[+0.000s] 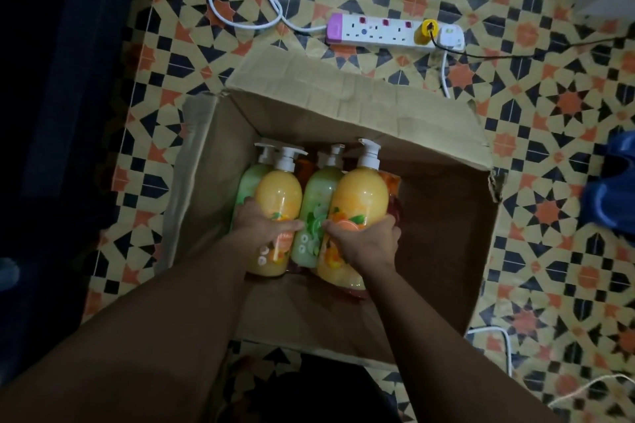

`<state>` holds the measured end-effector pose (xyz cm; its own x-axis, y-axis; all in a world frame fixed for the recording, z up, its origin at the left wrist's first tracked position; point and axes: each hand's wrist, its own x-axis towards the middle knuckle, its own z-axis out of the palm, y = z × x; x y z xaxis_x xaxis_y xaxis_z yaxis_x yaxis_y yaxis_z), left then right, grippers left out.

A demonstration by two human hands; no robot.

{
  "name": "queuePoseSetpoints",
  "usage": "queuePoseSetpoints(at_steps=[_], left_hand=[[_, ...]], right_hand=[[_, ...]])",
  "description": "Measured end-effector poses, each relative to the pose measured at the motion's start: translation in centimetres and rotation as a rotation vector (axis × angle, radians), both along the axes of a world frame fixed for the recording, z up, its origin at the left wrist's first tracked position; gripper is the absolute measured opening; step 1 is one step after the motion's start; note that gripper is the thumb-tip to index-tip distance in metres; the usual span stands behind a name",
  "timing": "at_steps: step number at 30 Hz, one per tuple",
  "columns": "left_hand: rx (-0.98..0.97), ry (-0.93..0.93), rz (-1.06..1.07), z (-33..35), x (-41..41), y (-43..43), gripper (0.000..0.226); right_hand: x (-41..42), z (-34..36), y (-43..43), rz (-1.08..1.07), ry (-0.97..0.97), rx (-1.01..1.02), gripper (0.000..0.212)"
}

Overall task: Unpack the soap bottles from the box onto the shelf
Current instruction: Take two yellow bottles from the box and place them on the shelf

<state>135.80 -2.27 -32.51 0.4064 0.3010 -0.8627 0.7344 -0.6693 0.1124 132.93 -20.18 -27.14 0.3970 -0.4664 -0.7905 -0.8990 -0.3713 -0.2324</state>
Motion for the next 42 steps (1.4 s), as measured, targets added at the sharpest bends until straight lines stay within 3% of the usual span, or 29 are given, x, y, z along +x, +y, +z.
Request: queuePoseSetpoints(at_steps=[8,13,18,21,22,26,29,34,38,42], left_hand=[[0.031,-0.088,0.038,1.0,-0.3,0.6,0.105],[-0.166,-0.151,0.15,4.5,-0.4,1.2,0.114],[-0.373,-0.182,0.232,11.0,-0.6,1.5,0.095],[-0.463,-0.247,0.229,16.8,-1.4,2.2,0.085],[-0.481,-0.261,0.223,18.1,-1.5,2.1,0.084],[-0.47,-0.403,0.224,26.5,-3.7,4.3,0.084],[-0.438,-0.554,0.24,33.6,-6.3,6.4,0.101],[-0.37,-0.813,0.333,46.9,-12.6,10.8,0.091],[-0.281,-0.992,0.399,57.6,-18.9,15.2,0.089],[-0.201,-1.15,0.492,67.6,-26.7,19.3,0.084]], right_hand=[[0.1,0.0,-0.4,-0.005,0.011,0.016,0.108],[-0.6,0.8,-0.9,0.013,0.014,0.008,0.108],[-2.3,5.3,-0.8,0.005,-0.074,0.106,0.111],[-2.9,11.0,-0.3,-0.021,-0.189,0.216,0.079],[-3.1,12.0,-0.5,-0.026,-0.208,0.252,0.077],[-3.9,20.4,0.8,0.003,-0.359,0.349,0.102],[-5.1,27.2,2.4,0.073,-0.468,0.374,0.098],[-8.3,39.0,6.8,0.291,-0.604,0.454,0.087],[-11.3,48.6,11.8,0.473,-0.694,0.513,0.104],[-15.2,57.9,17.3,0.628,-0.787,0.614,0.098]])
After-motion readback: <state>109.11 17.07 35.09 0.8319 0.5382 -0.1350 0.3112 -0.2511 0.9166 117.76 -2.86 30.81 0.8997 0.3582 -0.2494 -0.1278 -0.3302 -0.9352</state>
